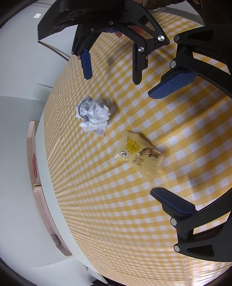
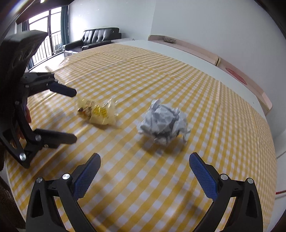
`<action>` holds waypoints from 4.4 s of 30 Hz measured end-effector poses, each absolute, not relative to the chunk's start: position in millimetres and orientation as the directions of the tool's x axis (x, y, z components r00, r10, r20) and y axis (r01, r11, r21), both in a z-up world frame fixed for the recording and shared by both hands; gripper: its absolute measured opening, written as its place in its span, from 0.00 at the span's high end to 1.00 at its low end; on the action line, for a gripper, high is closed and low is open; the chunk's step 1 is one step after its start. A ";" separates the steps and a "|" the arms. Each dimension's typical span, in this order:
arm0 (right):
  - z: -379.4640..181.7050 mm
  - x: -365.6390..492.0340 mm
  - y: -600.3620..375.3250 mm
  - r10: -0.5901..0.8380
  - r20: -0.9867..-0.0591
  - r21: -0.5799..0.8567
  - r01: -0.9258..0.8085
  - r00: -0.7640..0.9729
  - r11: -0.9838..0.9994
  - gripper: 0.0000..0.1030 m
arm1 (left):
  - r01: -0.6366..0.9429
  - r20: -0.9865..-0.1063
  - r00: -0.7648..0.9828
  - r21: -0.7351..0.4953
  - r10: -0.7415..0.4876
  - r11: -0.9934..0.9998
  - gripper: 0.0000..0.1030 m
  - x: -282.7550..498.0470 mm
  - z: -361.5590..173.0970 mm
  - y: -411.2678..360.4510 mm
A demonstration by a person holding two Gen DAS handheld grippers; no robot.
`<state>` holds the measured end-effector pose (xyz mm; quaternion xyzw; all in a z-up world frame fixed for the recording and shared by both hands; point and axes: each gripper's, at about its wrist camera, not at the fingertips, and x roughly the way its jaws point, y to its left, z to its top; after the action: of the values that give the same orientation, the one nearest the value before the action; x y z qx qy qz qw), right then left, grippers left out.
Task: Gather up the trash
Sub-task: 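Grasp the clear snack packet with the left tool while the right tool grasps the crumpled paper, then lift the packet and paper and carry both over the wastebasket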
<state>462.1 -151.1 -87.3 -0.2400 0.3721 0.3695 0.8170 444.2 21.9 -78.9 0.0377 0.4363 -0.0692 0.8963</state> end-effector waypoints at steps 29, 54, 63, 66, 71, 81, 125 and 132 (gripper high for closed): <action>-75.0 493.0 -132.5 0.437 -0.765 -0.141 -0.786 0.472 0.602 0.46 | 0.219 -0.752 0.641 -0.008 -0.150 0.976 0.75 450.5 -73.3 34.9; -15.0 378.7 -148.8 0.485 -0.715 -0.147 -0.787 0.503 0.599 0.46 | 0.144 -0.720 0.692 0.058 -0.058 0.988 0.75 328.7 -19.6 5.2; -11.3 341.6 -156.0 0.506 -0.715 -0.150 -0.812 0.483 0.564 0.45 | 0.114 -0.714 0.698 0.045 -0.048 0.992 0.75 284.7 -18.9 -6.0; -10.4 328.6 -162.0 0.514 -0.712 -0.145 -0.816 0.479 0.559 0.45 | 0.104 -0.710 0.703 0.053 -0.036 0.993 0.75 268.5 -15.2 -9.3; -7.2 300.8 -177.7 0.528 -0.699 -0.142 -0.818 0.482 0.558 0.45 | 0.090 -0.712 0.702 0.073 -0.011 0.993 0.75 245.9 -11.9 -16.3; -11.7 250.5 -195.2 0.542 -0.698 -0.149 -0.835 0.468 0.529 0.44 | 0.055 -0.707 0.707 0.073 0.013 0.996 0.74 215.8 -18.0 -19.0; -179.4 151.8 -217.0 0.519 -0.798 -0.020 -0.873 0.308 0.487 0.43 | 0.026 -0.861 0.505 -0.044 -0.051 0.999 0.74 136.1 -204.1 -42.3; -234.8 183.3 -196.5 0.484 -0.838 0.019 -0.874 0.251 0.485 0.43 | 0.019 -0.899 0.431 -0.080 -0.081 0.997 0.74 160.9 -253.9 -31.2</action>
<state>183.3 -196.5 -234.8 -0.2350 0.4153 0.4497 0.7550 160.9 -31.2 -253.9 -0.0291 0.5326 -0.0294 0.8454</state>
